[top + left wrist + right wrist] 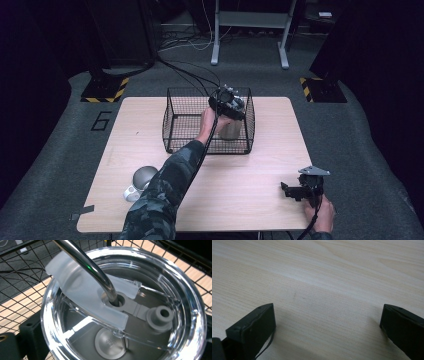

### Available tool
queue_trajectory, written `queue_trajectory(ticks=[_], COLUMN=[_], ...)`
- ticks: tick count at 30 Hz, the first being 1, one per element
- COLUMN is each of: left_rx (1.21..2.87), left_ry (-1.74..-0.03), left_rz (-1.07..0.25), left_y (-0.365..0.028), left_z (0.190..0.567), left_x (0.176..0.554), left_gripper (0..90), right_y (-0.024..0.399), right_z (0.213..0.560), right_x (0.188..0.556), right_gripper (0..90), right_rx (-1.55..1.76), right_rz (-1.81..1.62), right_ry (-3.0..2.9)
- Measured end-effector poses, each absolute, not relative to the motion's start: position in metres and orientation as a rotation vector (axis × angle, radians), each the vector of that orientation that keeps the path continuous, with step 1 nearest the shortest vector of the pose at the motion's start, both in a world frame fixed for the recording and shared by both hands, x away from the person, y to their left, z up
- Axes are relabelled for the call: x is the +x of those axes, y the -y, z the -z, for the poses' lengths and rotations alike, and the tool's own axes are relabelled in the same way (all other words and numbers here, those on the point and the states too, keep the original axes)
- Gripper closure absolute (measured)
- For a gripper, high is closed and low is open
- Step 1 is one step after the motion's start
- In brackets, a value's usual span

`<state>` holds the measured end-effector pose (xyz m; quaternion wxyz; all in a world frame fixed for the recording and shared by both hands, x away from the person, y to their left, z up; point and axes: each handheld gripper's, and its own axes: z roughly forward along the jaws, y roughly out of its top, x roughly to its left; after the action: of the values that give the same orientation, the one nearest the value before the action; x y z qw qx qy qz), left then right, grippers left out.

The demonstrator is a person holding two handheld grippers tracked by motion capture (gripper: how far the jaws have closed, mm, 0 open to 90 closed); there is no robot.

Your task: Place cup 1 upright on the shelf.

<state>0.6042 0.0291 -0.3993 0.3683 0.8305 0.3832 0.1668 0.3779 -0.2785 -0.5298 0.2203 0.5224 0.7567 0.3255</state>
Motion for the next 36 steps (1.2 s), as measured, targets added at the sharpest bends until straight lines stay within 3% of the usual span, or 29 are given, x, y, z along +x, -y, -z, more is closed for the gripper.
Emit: queue_trajectory(ticks=[18, 36], left_rx=[2.16, 2.126], left_ry=[-0.949, -0.86], left_rz=[-0.401, -0.412], left_y=[-0.056, -0.102], left_z=[0.367, 0.339], left_x=[0.58, 0.527], left_gripper=[0.1, 0.1], right_y=[0.278, 0.278], right_z=[0.53, 0.53], right_x=[0.378, 0.378], right_gripper=[0.0, 0.0], right_rx=[1.446, 1.443], right_rz=[-0.9, -0.898], right_ry=[-2.091, -2.089])
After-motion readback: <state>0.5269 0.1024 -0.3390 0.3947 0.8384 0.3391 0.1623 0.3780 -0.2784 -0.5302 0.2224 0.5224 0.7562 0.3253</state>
